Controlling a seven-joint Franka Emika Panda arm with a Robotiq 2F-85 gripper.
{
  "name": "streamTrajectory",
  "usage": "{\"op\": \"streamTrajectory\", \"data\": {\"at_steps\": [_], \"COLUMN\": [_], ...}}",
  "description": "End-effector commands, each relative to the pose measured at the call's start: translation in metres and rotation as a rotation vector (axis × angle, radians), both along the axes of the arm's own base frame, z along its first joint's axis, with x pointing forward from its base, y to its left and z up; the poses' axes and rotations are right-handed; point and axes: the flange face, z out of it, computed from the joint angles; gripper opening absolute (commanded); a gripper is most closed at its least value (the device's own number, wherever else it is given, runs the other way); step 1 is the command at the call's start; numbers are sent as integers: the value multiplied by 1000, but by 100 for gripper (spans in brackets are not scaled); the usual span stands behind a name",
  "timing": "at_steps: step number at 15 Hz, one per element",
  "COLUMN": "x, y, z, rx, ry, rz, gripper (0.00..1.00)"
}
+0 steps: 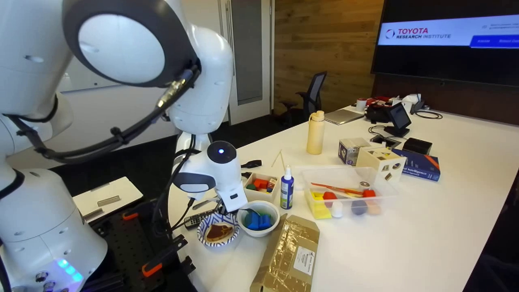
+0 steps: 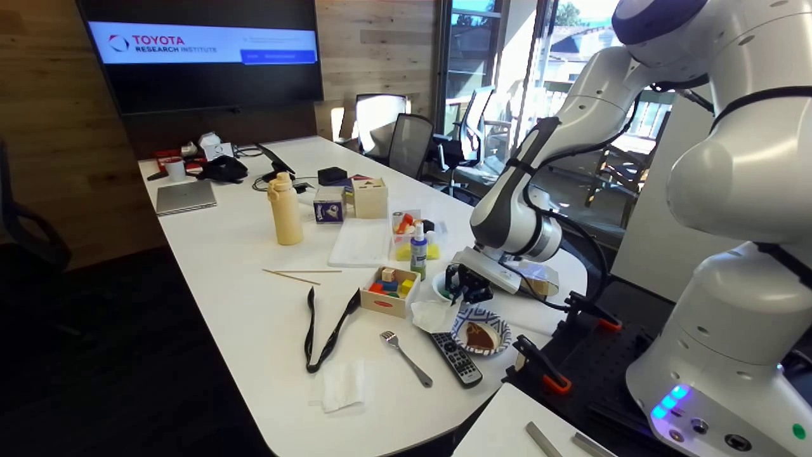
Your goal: Pick up the spoon, use it to stir the blocks in the white bowl then place the spoon back
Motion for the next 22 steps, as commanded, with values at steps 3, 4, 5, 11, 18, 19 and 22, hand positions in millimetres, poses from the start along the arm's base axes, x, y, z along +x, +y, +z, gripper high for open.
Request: {"op": "streamTrajectory", "data": {"at_steps": [3, 4, 5, 11, 18, 19, 22], "x": [10, 13, 17, 56, 67, 59, 37], "y": [6, 8, 10, 45, 125, 135, 165], "z": [46, 52, 58, 90, 109, 106, 96], "rx": [-142, -165, -191, -270, -147, -138, -155], "ry": [153, 166, 169, 69, -58, -13, 160], "rz": [15, 35, 58, 215, 440, 485, 553], "gripper": [2, 2, 2, 2, 2, 2, 2]}}
